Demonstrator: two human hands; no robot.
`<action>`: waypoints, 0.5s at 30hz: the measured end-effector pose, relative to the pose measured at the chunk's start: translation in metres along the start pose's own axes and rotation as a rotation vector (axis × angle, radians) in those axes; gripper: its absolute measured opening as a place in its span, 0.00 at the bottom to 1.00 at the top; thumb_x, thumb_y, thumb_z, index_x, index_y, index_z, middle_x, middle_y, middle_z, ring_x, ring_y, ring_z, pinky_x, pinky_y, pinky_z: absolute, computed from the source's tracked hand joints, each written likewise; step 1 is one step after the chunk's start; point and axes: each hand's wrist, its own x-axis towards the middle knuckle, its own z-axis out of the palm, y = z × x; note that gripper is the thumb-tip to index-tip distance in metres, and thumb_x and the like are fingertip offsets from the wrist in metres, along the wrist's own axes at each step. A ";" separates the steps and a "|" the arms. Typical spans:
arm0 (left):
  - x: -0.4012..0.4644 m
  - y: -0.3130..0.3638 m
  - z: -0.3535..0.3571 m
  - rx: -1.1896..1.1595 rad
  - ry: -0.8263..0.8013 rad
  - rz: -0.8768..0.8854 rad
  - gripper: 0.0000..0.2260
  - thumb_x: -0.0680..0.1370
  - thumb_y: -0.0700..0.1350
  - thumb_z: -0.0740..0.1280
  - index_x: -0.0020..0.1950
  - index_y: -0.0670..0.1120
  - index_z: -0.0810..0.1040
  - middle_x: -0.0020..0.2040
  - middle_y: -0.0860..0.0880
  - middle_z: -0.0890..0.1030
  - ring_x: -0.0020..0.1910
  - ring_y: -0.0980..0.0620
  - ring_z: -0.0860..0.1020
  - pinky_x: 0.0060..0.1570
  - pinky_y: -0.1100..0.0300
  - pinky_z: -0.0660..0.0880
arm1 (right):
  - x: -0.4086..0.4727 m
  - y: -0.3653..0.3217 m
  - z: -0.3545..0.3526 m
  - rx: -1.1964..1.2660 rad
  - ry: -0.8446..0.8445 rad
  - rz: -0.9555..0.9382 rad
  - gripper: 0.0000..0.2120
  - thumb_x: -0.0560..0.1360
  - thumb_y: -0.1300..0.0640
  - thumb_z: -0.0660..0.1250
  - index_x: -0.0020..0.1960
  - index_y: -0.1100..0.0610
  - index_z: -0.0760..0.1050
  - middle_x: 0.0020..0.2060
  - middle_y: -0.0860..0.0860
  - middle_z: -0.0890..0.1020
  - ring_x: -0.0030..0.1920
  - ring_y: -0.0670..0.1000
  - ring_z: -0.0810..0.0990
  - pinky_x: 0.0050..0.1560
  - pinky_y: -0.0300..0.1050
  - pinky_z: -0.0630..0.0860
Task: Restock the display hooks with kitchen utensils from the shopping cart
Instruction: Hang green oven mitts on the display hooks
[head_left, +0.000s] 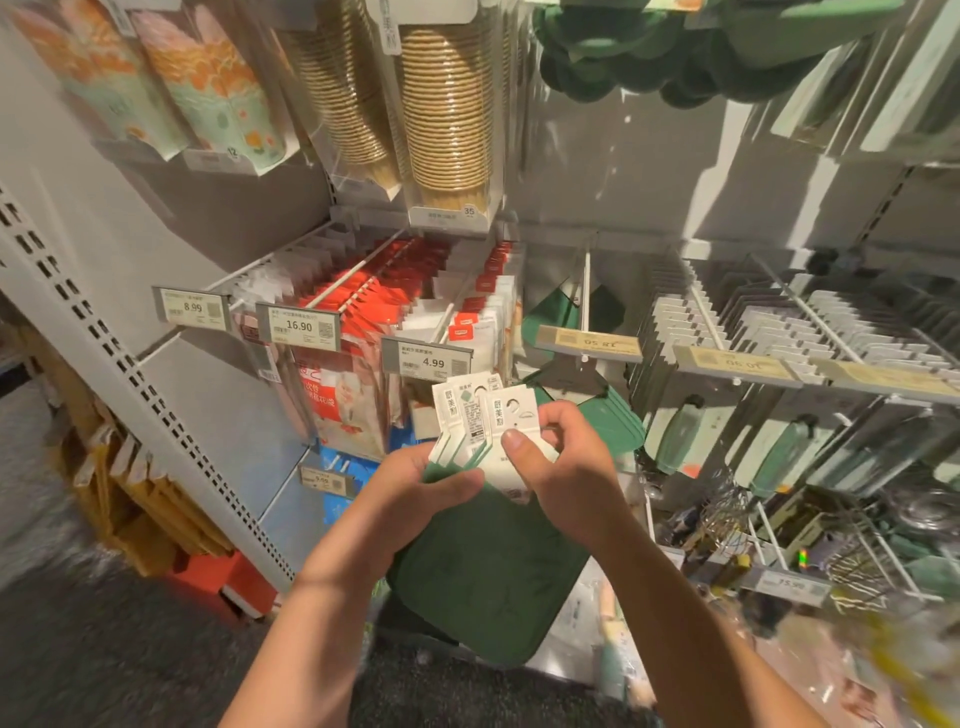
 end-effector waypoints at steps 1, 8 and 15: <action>0.000 0.000 0.002 0.018 0.003 -0.006 0.08 0.80 0.38 0.71 0.57 0.43 0.86 0.52 0.42 0.88 0.49 0.46 0.85 0.51 0.52 0.79 | -0.002 -0.001 -0.002 -0.009 -0.002 -0.007 0.06 0.78 0.55 0.72 0.49 0.51 0.74 0.38 0.42 0.84 0.37 0.47 0.83 0.40 0.52 0.80; 0.001 0.005 0.012 0.049 0.013 -0.005 0.07 0.81 0.40 0.69 0.57 0.46 0.86 0.51 0.46 0.88 0.50 0.48 0.86 0.51 0.53 0.82 | -0.004 -0.007 -0.008 0.016 0.041 -0.012 0.06 0.80 0.57 0.71 0.49 0.49 0.75 0.43 0.44 0.85 0.42 0.47 0.85 0.38 0.49 0.83; 0.001 -0.004 0.015 -0.088 0.005 -0.067 0.16 0.73 0.51 0.75 0.58 0.46 0.87 0.55 0.43 0.87 0.56 0.41 0.85 0.64 0.38 0.78 | -0.001 -0.010 -0.019 0.113 -0.031 0.043 0.05 0.80 0.62 0.69 0.51 0.53 0.76 0.46 0.49 0.87 0.43 0.53 0.87 0.38 0.52 0.82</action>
